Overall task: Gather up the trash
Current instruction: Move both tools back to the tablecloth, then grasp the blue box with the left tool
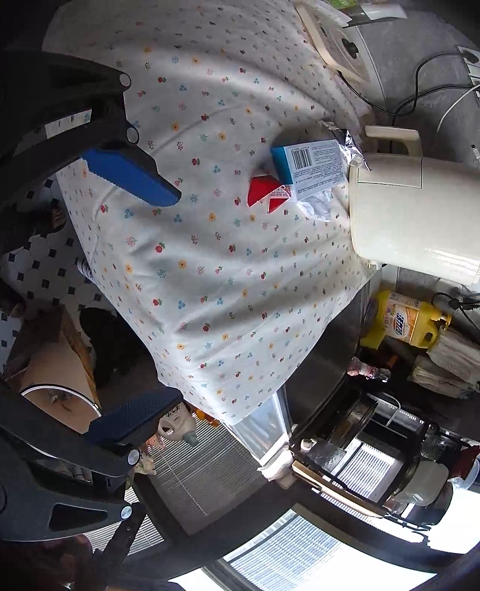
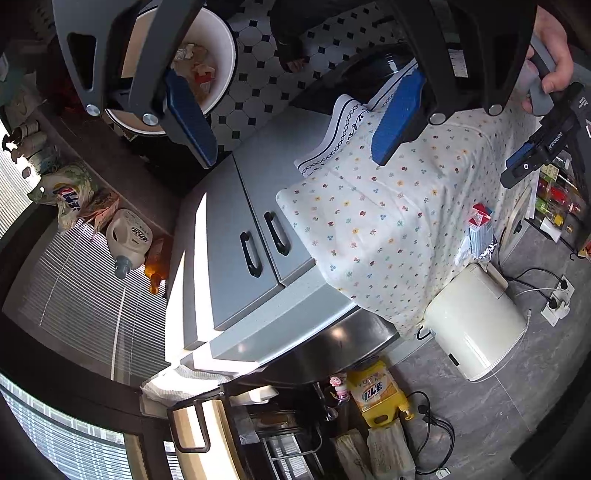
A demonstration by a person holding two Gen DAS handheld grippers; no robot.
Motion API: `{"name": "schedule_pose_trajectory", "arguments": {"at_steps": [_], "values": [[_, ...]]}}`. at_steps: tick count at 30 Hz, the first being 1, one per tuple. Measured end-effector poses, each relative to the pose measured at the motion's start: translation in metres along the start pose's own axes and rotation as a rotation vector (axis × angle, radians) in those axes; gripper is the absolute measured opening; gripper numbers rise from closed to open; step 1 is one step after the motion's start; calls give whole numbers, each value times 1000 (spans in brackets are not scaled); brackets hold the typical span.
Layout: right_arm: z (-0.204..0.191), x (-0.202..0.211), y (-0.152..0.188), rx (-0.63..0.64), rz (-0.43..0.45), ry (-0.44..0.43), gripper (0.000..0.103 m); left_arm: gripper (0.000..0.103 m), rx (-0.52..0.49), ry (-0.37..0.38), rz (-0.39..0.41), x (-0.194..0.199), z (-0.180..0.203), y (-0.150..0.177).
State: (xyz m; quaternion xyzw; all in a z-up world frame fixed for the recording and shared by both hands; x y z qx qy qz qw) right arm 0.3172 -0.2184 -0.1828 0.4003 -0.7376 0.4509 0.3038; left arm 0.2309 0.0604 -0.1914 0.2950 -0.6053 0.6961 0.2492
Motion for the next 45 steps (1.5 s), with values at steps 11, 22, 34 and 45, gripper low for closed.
{"name": "schedule_pose_trajectory", "arguments": {"at_steps": [11,22,34,45], "values": [[-55,-21,-9,0,33,31,85,97,65,-29,34,-23,-80,-39],[-97,-41,-16,-29,76,73,88,97,54,-12,-3,-68,-125,-66],[-115,-51,-12,-35,90,133,90,97,103,-127,-109,-118,-171,-80],[-120,-63,-17,-8,63,119,90,96,96,-236,-154,-120,-181,-69]]}}
Point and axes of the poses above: each gripper's, at about its wrist camera, not at the fingertips, and x roughly against the way its jaws point, z to its right, y to its underside, the point moved 8 cm from there along -x, roughly the way its jaws point, and after that the axes turned 15 degrees about -x, right-handed, at the moved point
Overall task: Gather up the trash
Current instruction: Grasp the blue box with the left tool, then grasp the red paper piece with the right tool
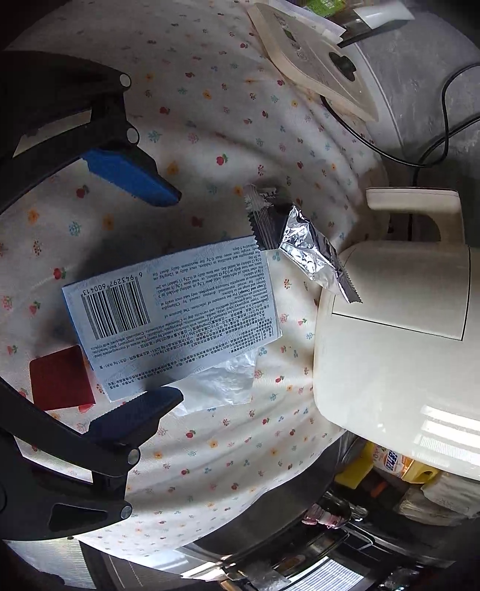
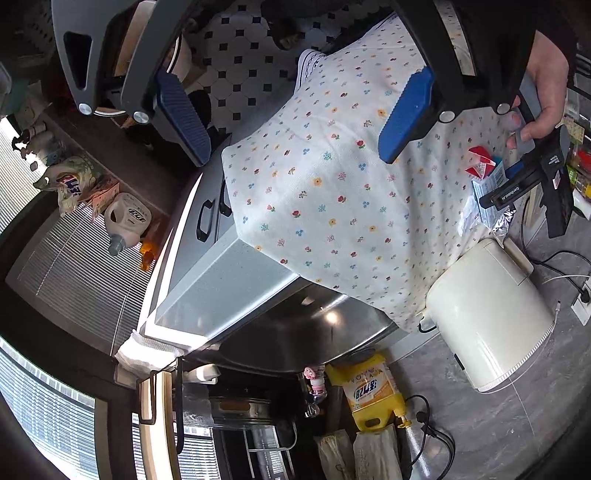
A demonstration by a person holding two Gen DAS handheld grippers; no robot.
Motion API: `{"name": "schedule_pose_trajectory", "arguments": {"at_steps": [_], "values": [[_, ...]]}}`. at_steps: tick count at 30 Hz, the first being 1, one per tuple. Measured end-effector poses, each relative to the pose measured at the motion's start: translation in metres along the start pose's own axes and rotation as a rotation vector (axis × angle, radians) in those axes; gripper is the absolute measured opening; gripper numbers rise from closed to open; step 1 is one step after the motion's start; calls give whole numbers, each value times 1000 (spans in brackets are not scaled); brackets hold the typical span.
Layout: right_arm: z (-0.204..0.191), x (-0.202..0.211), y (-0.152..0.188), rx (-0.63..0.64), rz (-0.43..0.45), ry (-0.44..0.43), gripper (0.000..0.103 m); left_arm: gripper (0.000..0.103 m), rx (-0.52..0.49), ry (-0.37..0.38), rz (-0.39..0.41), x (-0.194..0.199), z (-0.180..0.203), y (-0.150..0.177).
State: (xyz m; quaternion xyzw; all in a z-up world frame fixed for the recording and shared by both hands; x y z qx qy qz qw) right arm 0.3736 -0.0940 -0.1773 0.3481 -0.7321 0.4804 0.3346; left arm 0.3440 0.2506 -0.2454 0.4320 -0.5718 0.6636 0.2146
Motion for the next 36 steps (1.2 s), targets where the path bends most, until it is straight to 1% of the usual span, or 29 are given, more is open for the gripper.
{"name": "schedule_pose_trajectory", "arguments": {"at_steps": [1,2,3,4,5,8,16,19,24,26,29,33,34,35,36], "values": [[-5,-2,1,10,-7,-10,90,93,3,2,-2,2,-3,3],[-10,-4,2,22,-14,-22,90,86,12,11,-4,4,-5,6],[-15,-6,4,35,-21,-35,90,82,24,25,-5,6,-6,10],[-21,-8,6,50,-29,-47,90,72,29,32,-14,7,-9,15],[-27,-11,8,65,-37,-59,90,66,24,26,-15,10,-11,19],[-45,-18,15,102,-67,-96,90,66,44,64,-9,20,-17,30],[-109,-36,42,236,-140,-205,90,65,134,31,54,62,-65,56],[-136,-43,55,288,-173,-249,87,65,169,8,69,75,-87,67],[-178,-58,75,353,-231,-306,73,66,233,-21,94,96,-119,89],[-192,-64,80,368,-238,-321,71,66,253,-31,102,104,-130,99],[-213,-72,87,379,-260,-355,71,66,272,-51,96,112,-143,107],[-237,-86,96,413,-265,-360,70,66,280,-77,127,130,-155,114],[-241,-90,98,424,-268,-355,68,66,288,-81,132,134,-158,117],[-245,-94,100,433,-272,-349,62,66,300,-84,133,137,-161,121],[-248,-97,103,442,-282,-345,50,66,312,-85,132,139,-164,125]]}}
Point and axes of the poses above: each gripper's, at about its wrist camera, not at the fingertips, and x roughly against the way its jaws point, z to its right, y to its underside, the point moved 8 cm from there along -x, roughly the way its jaws point, and after that the axes turned 15 degrees about -x, right-handed, at the moved point
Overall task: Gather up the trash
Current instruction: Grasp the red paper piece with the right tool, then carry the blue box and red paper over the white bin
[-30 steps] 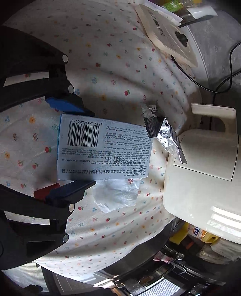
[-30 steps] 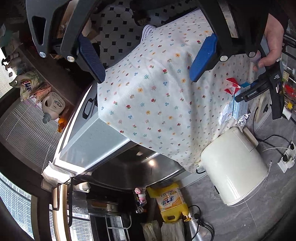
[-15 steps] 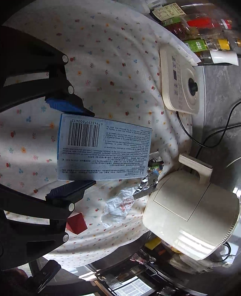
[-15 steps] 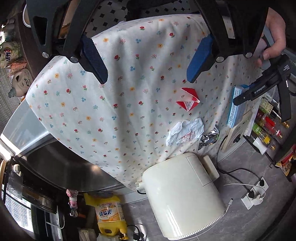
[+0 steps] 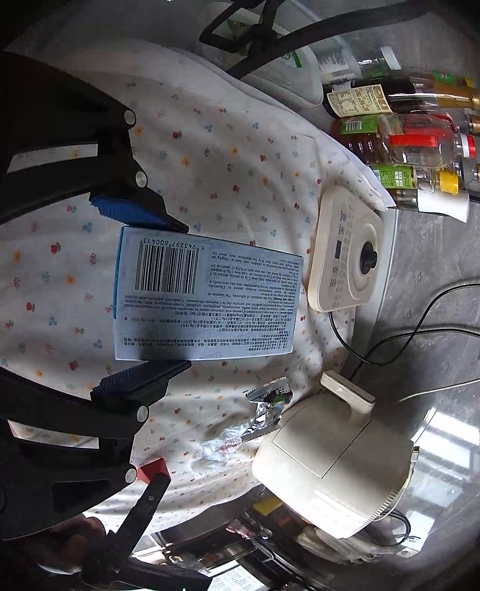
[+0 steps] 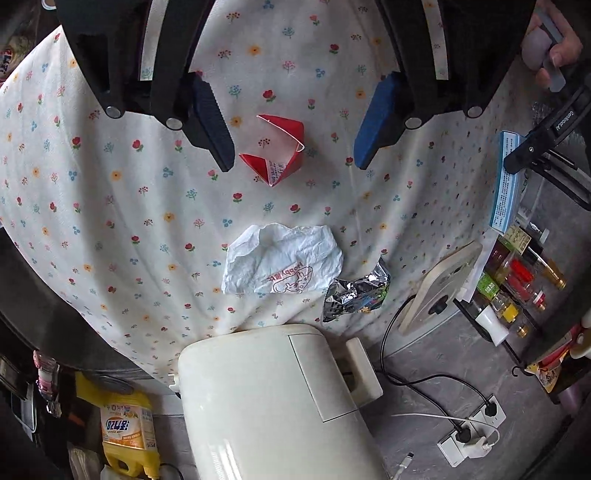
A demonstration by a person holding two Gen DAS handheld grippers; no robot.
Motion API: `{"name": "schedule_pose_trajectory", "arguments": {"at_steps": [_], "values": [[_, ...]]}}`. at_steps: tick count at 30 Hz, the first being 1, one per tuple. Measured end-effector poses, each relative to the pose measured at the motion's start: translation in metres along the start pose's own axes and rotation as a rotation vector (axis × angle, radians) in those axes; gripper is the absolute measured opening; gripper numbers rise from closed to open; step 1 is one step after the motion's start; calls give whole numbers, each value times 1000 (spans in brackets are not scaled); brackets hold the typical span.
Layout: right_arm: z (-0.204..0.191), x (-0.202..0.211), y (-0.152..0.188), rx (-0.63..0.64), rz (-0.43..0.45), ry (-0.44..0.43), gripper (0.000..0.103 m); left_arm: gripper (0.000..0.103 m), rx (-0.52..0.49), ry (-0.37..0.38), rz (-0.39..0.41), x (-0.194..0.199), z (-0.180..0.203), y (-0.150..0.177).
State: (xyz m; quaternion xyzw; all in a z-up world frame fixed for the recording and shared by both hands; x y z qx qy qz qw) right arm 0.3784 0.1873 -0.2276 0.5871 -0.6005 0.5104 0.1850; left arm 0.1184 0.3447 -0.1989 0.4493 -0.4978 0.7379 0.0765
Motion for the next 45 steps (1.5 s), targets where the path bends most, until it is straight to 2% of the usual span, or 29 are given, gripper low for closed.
{"name": "schedule_pose_trajectory", "arguments": {"at_steps": [1,3,5,11,21,27,35,45], "values": [[-1,-5,1,6,-18,5,42,66,7,-2,-2,2,-3,3],[-2,-11,5,25,-47,25,10,66,15,-10,-2,7,-8,9],[-1,-7,7,44,-22,43,9,66,25,-13,2,13,-12,13],[4,16,18,71,-12,14,9,66,37,-15,21,29,-7,22],[30,65,39,53,1,-14,9,66,14,37,42,50,40,36],[69,113,45,13,49,-5,9,66,-45,115,33,48,97,45],[152,172,56,-112,114,56,9,66,-179,245,-11,34,194,55],[252,230,86,-280,181,142,9,66,-364,402,-68,25,313,77]]}}
Point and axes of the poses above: each gripper's, at about its wrist camera, not at the fingertips, and x roughly against the way its jaws point, z to its right, y to its underside, the point moved 8 cm from there along -x, roughly the way its jaws point, and after that the axes turned 15 degrees about -x, right-handed, at the moved point
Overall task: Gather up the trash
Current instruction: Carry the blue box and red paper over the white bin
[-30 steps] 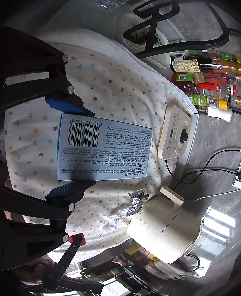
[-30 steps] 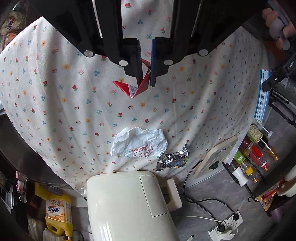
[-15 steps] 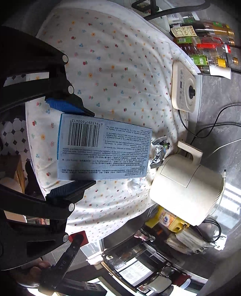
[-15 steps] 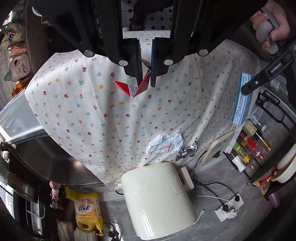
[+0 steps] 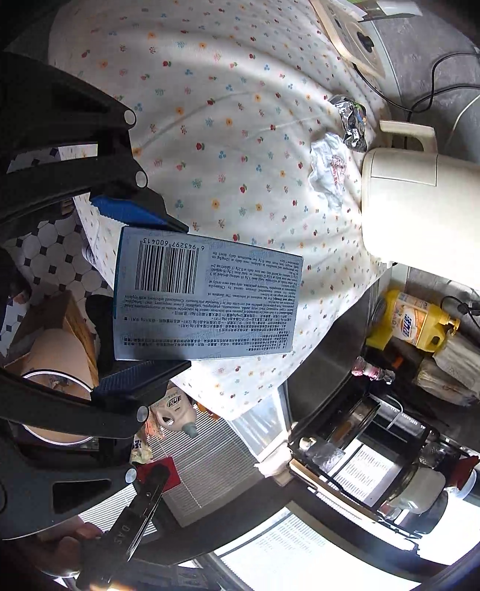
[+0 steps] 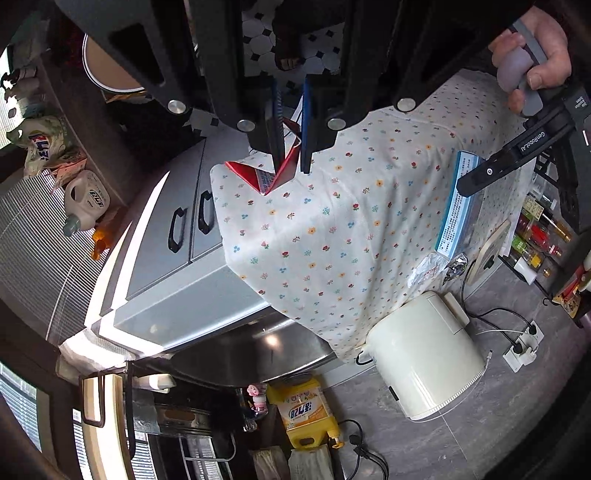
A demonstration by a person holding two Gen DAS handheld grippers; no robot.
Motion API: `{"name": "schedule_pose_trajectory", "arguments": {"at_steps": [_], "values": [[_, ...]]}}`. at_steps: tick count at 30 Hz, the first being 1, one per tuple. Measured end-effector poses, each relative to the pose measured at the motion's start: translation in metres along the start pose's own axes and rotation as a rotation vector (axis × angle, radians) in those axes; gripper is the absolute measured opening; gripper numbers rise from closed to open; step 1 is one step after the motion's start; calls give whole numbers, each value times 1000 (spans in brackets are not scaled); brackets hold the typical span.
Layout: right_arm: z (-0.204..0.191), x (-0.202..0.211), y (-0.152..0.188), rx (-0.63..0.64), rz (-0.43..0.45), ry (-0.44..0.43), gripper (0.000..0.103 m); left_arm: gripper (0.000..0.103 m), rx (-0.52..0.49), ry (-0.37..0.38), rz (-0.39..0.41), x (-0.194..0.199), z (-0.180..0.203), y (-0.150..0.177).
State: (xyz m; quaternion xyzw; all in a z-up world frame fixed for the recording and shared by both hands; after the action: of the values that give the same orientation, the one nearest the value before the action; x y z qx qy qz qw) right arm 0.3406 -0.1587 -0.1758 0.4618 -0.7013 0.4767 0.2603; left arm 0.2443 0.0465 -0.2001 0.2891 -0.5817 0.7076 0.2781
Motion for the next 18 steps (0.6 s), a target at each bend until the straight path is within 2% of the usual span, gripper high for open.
{"name": "schedule_pose_trajectory", "arguments": {"at_steps": [10,18], "values": [[103,38,17,-155,37,96,10,66,-167,131,-78,-41,103,10],[176,60,55,-270,-5,170,14,66,-278,226,-157,-66,180,41]]}}
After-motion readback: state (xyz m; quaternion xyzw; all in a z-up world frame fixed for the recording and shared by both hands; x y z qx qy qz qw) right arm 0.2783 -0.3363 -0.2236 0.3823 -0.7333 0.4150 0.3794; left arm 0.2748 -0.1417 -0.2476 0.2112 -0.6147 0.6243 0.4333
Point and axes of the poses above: each gripper's, at about its wrist camera, not at the fingertips, and x roughly against the way its jaws point, z to its right, y to its underside, the point moved 8 cm from there along -x, roughly the way its jaws point, and after that the axes turned 15 degrees about -x, right-handed, at the moved point
